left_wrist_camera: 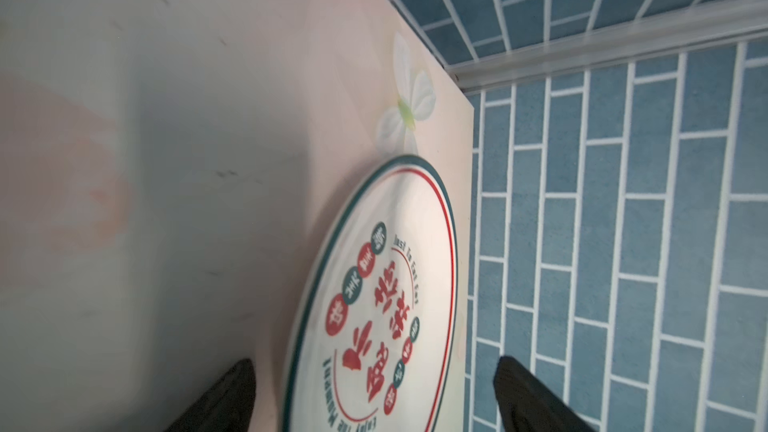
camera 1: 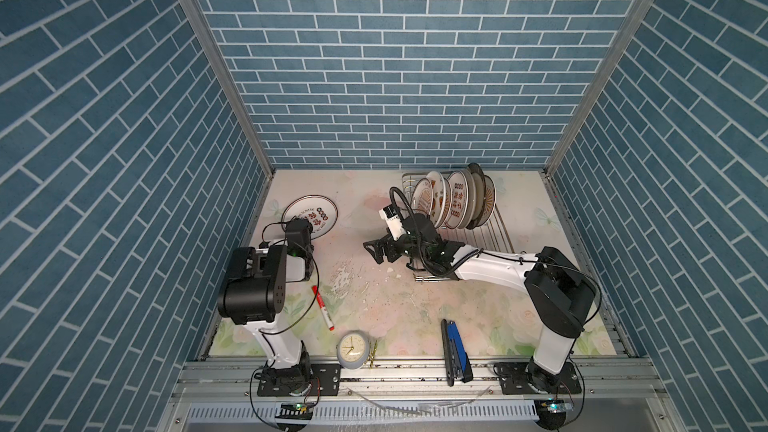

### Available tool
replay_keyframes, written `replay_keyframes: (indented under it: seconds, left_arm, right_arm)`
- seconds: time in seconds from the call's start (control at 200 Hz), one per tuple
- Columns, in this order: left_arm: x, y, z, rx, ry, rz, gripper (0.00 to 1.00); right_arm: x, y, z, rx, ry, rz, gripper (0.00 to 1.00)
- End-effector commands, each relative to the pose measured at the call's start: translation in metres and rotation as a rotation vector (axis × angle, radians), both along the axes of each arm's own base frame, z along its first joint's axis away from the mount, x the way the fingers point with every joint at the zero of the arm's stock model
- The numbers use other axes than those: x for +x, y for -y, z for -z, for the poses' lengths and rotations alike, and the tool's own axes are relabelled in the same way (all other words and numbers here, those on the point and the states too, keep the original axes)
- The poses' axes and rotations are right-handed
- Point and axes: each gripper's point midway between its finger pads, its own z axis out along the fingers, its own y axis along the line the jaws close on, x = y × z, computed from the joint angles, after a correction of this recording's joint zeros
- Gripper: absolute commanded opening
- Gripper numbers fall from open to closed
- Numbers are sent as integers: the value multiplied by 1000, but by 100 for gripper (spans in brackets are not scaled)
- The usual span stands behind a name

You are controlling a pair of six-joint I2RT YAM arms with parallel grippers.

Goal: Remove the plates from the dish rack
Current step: 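Open the left gripper and move both grippers toward the dish rack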

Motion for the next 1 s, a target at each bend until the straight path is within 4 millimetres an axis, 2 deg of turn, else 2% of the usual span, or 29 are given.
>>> replay_keyframes:
  seconds: [0.0, 0.145, 0.215, 0.345, 0.51, 0.575, 0.735, 0.845, 0.995]
  left_arm:
    - [-56, -14, 40, 59, -292, -65, 93]
    - [-69, -15, 39, 78, -315, -62, 94]
    - [-68, -10, 34, 108, -285, -45, 97]
    - [-71, -2, 24, 147, -271, -16, 100]
    - [-78, -1, -1, 202, -244, -6, 100]
    - [-78, 1, -17, 246, -227, 17, 100]
    - [-71, 29, -69, 415, -217, 153, 100]
    - [-70, 54, -99, 525, -144, 226, 100]
    - [-54, 109, -124, 584, 50, 439, 100]
  right_arm:
    - [-6, 3, -23, 35, 74, -16, 99]
    - [-9, 6, -31, 68, 99, -13, 99]
    - [-13, 8, -34, 58, 109, -23, 99]
    - [-10, 27, -40, -17, 174, 60, 99]
    - [-15, 51, -54, -10, 216, 110, 99]
    - [-14, 62, -58, -13, 233, 140, 99]
    - [-6, 92, -61, -56, 267, 267, 99]
    - [-1, 113, -63, -74, 281, 362, 99]
    - [1, 136, -67, -81, 299, 443, 99]
